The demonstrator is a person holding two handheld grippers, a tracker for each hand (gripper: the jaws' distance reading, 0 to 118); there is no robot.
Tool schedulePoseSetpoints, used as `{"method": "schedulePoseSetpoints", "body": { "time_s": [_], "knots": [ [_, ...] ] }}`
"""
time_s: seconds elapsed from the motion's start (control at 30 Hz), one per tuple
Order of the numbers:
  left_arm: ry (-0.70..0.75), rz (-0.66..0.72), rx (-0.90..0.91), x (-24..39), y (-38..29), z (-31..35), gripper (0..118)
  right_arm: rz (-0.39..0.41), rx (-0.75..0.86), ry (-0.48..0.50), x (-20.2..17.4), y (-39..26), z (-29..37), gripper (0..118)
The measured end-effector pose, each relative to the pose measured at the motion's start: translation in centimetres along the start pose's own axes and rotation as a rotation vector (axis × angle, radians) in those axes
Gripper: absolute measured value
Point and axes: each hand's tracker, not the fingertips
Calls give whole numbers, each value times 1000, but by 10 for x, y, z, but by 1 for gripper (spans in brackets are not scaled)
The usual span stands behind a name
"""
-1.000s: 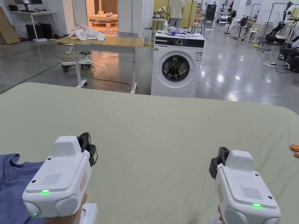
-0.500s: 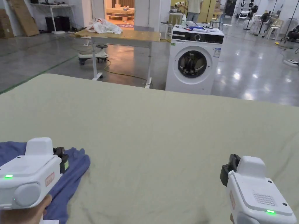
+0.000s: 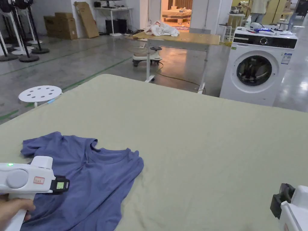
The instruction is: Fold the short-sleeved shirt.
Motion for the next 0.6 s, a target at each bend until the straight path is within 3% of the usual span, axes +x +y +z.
{"method": "schedulePoseSetpoints", "body": {
  "time_s": [0.03,0.07,0.1,0.2,0.3,0.37,0.4,0.53,0.6],
  "knots": [
    [-23,18,-16,0,-1,-3,66,1,-4,2,-1,-1,0,2],
    [-45,36,-46,0,-1,-10,81,3,-8,3,-2,-2,-1,2],
    [-59,46,-67,0,-1,-15,88,6,-10,3,-2,-3,-1,2],
    [-37,49,-113,-1,-3,-43,88,17,-19,0,-2,-4,-1,2],
    [64,-52,-122,17,-14,-50,82,20,-30,-3,-2,-6,0,2],
    [126,-97,-103,34,-15,-48,73,23,-34,-5,-2,-7,1,2],
    [121,-113,-90,41,-15,-45,62,24,-35,-6,-2,-9,1,2],
    [184,-198,-60,53,-21,-40,0,27,-45,-2,-4,-13,-1,2],
    [170,-205,-59,43,-24,-43,0,26,-51,2,-6,-15,-1,2]
  ]
}}
